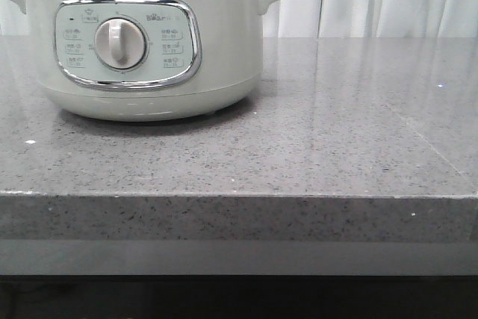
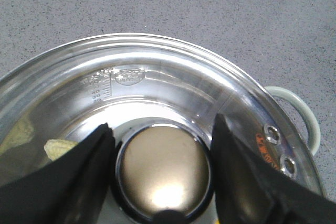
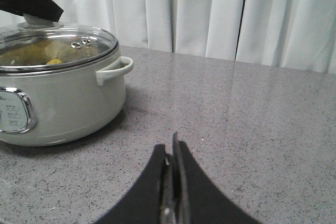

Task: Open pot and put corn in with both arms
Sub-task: 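Release the lid knob and raise the left gripper away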

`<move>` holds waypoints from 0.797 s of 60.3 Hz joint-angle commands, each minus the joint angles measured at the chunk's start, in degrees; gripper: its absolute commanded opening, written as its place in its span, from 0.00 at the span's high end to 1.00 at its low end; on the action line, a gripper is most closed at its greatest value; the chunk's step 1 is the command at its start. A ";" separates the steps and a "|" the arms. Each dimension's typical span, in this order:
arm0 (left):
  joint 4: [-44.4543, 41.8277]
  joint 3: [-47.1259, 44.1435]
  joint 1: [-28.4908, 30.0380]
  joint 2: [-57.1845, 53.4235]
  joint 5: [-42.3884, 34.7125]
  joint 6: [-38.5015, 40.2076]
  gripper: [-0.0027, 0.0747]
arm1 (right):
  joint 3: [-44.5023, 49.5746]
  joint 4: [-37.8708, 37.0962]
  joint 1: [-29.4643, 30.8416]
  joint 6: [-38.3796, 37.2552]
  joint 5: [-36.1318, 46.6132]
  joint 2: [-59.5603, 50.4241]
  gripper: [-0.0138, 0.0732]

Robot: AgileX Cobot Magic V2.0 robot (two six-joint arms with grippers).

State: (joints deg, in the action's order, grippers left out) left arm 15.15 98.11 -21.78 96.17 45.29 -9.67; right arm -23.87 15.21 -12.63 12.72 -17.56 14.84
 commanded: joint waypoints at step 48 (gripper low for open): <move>2.18 0.24 -0.37 -13.39 -6.46 -3.95 0.34 | -1.43 -0.24 0.39 0.50 4.40 0.58 0.87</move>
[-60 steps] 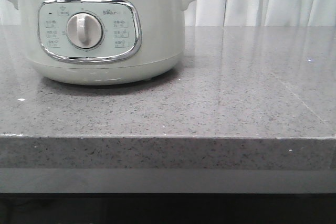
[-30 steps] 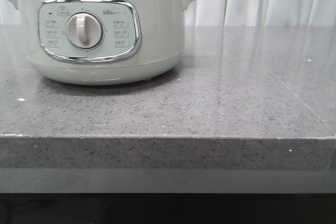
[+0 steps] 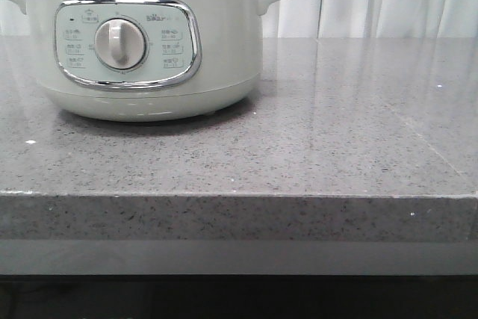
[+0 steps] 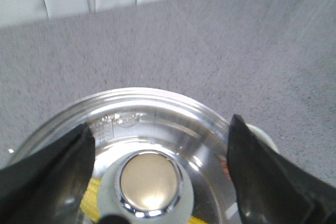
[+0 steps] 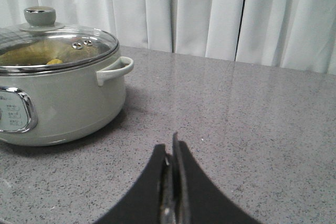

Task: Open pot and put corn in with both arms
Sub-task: 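Release the lid knob and raise the left gripper away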

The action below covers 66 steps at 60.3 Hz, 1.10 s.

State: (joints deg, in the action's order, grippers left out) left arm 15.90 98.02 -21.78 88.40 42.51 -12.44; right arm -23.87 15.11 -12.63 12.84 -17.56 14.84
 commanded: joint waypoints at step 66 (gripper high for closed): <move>1.98 -58.59 -0.37 -67.67 -13.88 -1.59 0.99 | -1.43 -0.14 0.39 0.39 4.40 0.58 0.87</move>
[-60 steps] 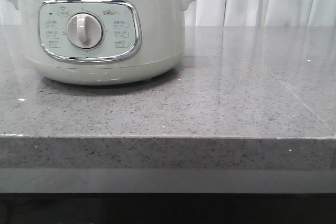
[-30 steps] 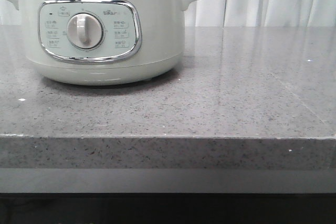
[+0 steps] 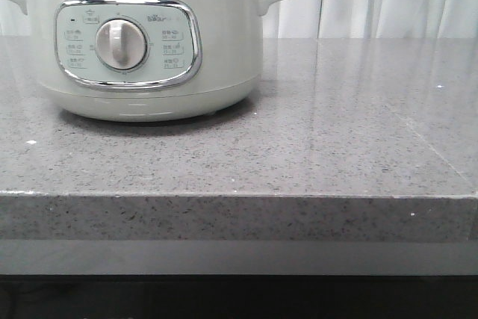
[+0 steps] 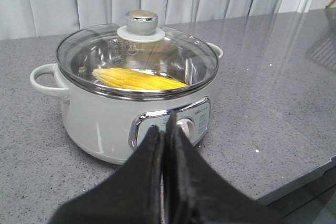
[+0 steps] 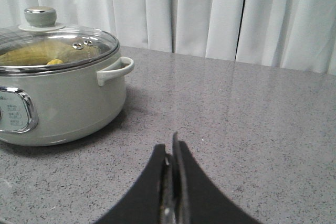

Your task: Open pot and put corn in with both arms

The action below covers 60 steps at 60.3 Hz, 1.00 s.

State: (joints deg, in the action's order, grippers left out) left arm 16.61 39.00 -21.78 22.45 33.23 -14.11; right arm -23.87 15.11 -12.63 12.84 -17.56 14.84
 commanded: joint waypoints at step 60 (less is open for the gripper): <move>-15.85 -13.03 1.60 -12.03 -13.86 13.08 0.99 | -1.43 -0.14 0.39 0.39 4.40 0.58 0.87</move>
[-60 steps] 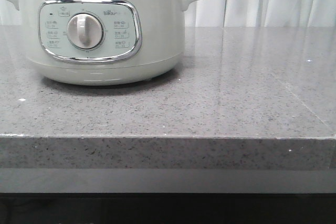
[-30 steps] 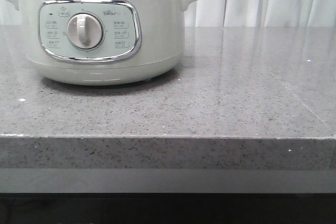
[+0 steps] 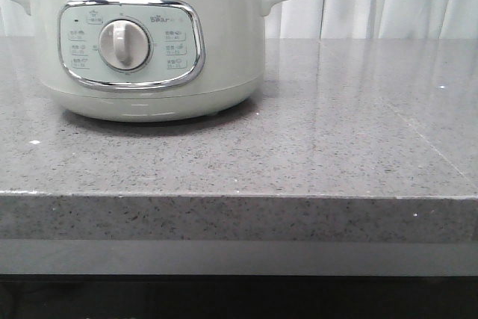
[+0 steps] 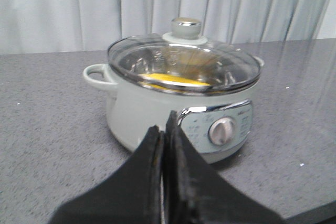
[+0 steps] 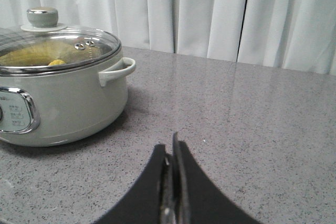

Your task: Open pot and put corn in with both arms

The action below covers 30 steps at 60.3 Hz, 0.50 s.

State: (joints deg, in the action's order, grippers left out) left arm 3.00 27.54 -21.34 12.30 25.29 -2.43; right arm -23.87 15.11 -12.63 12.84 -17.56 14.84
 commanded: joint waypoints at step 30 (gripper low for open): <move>-1.33 -20.22 21.55 -14.05 -9.65 1.40 0.99 | -1.43 -0.14 0.39 0.39 4.39 0.58 0.87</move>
State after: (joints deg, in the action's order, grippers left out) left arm 0.72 7.68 -1.36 -0.26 21.69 -1.65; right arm -23.87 15.11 -12.63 12.84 -17.56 14.84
